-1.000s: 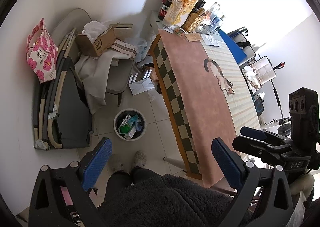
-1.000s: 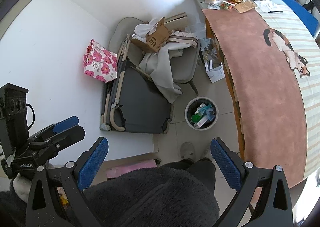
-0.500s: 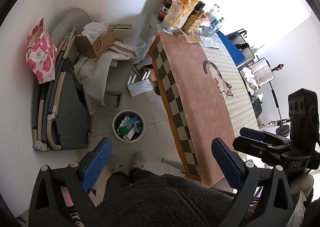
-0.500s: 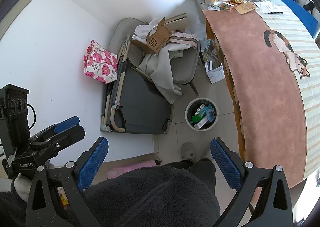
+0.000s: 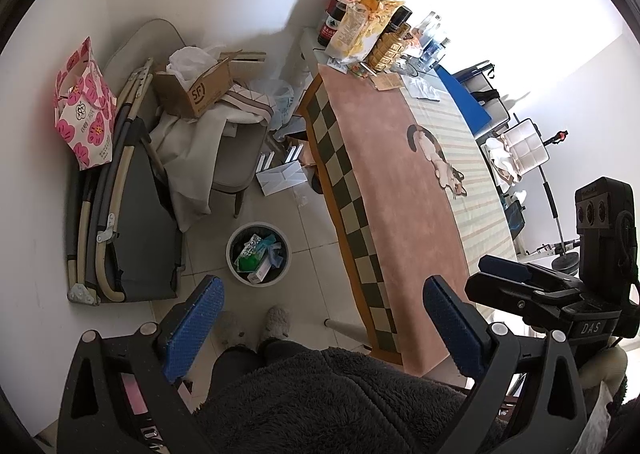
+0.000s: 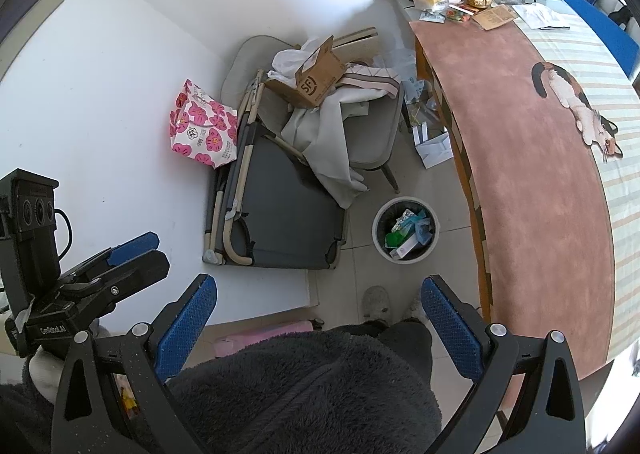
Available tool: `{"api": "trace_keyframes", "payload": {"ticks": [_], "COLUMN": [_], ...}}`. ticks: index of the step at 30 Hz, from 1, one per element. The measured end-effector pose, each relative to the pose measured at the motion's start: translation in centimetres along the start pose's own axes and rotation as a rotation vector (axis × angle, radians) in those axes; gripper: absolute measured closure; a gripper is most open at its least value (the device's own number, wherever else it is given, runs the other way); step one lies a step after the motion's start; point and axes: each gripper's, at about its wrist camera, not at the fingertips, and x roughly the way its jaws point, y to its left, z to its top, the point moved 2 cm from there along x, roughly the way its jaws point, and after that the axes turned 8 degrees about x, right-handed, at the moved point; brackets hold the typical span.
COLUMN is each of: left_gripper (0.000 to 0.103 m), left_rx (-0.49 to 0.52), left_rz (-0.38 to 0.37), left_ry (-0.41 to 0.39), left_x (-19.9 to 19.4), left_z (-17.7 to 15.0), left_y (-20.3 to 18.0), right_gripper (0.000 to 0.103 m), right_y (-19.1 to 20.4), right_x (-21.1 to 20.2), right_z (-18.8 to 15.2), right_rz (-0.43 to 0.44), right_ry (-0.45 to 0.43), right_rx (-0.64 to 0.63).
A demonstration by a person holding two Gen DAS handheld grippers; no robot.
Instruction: Collect trash
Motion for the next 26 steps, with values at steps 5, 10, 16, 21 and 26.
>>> {"api": "trace_keyframes", "payload": {"ticks": [5, 10, 16, 21, 26], "left_gripper": [0.001, 0.001, 0.001, 0.001, 0.001], "left_rx": [0.001, -0.001, -0.003, -0.002, 0.0], "left_rz": [0.001, 0.001, 0.003, 0.0, 0.001], "left_ry": [-0.001, -0.003, -0.005, -0.007, -0.018], "left_x": [0.0, -0.2, -0.3, -0.3, -0.8], "left_z": [0.0, 0.2, 0.1, 0.2, 1.8], "left_y": [-0.1, 0.2, 0.1, 0.1, 0.5], "right_gripper": [0.0, 0.0, 0.0, 0.0, 0.0], "right_y": [0.0, 0.1, 0.8, 1.0, 1.0], "right_x": [0.0, 0.1, 0.2, 0.2, 0.1], "right_z": [0.0, -0.1, 0.2, 0.4, 0.5], "right_rz": [0.001, 0.002, 0.007, 0.007, 0.009], "right_ry": [0.0, 0.002, -0.001, -0.004, -0.005], "right_rx": [0.0, -0.005, -0.006, -0.008, -0.011]}}
